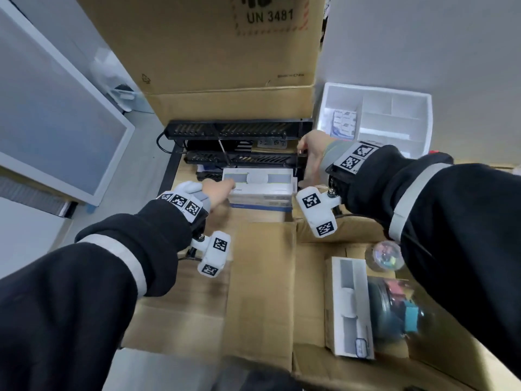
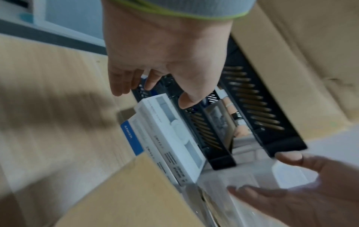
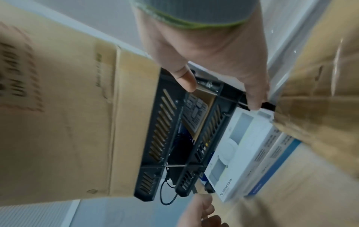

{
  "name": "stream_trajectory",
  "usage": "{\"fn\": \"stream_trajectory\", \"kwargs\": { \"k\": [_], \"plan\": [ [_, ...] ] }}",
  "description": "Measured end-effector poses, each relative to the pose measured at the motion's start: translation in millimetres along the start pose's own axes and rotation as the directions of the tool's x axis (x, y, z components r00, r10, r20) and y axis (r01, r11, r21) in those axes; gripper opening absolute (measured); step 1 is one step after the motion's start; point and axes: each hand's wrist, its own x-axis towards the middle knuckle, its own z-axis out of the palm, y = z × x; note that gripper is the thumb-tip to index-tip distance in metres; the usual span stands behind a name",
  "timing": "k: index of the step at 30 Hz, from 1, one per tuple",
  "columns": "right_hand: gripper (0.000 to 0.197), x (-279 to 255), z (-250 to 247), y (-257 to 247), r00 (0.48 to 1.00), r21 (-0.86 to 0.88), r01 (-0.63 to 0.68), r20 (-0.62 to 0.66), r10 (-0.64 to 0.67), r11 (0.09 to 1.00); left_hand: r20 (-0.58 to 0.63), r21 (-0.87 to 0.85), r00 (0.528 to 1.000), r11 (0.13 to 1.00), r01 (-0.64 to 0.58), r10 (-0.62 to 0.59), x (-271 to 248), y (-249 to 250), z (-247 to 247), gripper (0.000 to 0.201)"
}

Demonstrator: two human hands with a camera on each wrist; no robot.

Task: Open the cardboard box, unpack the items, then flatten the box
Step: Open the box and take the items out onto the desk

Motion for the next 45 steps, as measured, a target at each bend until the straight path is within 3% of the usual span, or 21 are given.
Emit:
{"fn": "stream_trajectory", "kwargs": {
  "k": [2,4,6,9,10,12,14,15,16,19,22,26,29,34,39,45],
  "plan": [
    [0.019,-34,-6,-8,0.998,0.231,-0.059,-0.022,0.066,0.971,-0.047,0.063,0.996,0.995,-0.078,0.082,-16,8,-2,0.056],
    [0.009,-59,-20,-3,0.998,0.31,-0.062,0.004,0.064,0.949,-0.053,0.144,0.98,0.973,-0.183,0.192,-33,17,0,0.039],
    [0.011,-79,-28,7,0.996,0.193,-0.038,0.09,0.021,0.98,-0.02,0.197,0.962,0.945,-0.263,0.272,-47,26,3,0.032],
    [0.012,-108,-37,44,0.969,-0.241,-0.049,0.223,0.105,0.969,0.097,0.279,0.943,0.901,-0.333,0.318,-78,39,19,0.042],
    [0.012,-114,-40,61,0.957,-0.447,-0.027,0.246,0.151,0.894,0.157,0.309,0.933,0.881,-0.358,0.324,-86,40,26,0.047],
    [0.015,-115,-40,94,0.957,-0.799,0.028,0.195,0.214,0.601,0.274,0.376,0.912,0.839,-0.394,0.305,-99,39,41,0.057],
    [0.031,-108,-38,123,0.974,-0.956,0.057,0.117,0.193,0.287,0.366,0.441,0.898,0.805,-0.398,0.244,-107,34,55,0.061],
    [0.035,-104,-36,132,0.985,-0.975,0.056,0.089,0.148,0.216,0.392,0.475,0.894,0.784,-0.399,0.218,-112,32,61,0.062],
    [0.037,-100,-35,140,0.991,-0.978,0.04,0.066,0.12,0.206,0.401,0.508,0.894,0.763,-0.399,0.2,-114,31,67,0.061],
    [0.061,-81,-32,160,0.991,-0.955,-0.028,0.011,0.13,0.296,0.366,0.593,0.893,0.674,-0.441,0.263,-124,31,78,0.047],
    [0.072,-68,-29,175,0.98,-0.963,-0.04,0.014,0.198,0.267,0.381,0.56,0.875,0.678,-0.476,0.299,-122,26,90,0.039],
    [0.05,-23,-43,215,0.96,-0.984,-0.086,-0.039,0.276,0.159,0.309,0.532,0.873,0.692,-0.487,0.377,-120,15,102,0.037],
    [0.056,6,-57,238,0.958,-0.98,-0.116,-0.068,0.28,0.16,0.221,0.509,0.876,0.716,-0.478,0.428,-119,11,111,0.033],
    [0.053,-51,-46,196,0.953,-0.963,-0.114,-0.036,0.301,0.244,0.194,0.445,0.874,0.754,-0.483,0.445,-115,13,122,0.03],
    [0.062,-56,-47,198,0.963,-0.924,-0.08,0.024,0.267,0.373,0.203,0.454,0.885,0.76,-0.464,0.419,-114,20,131,0.03],
    [0.079,-57,-53,193,0.964,-0.929,-0.044,0.057,0.259,0.368,0.216,0.449,0.885,0.763,-0.465,0.412,-119,26,142,0.028]
  ]
}}
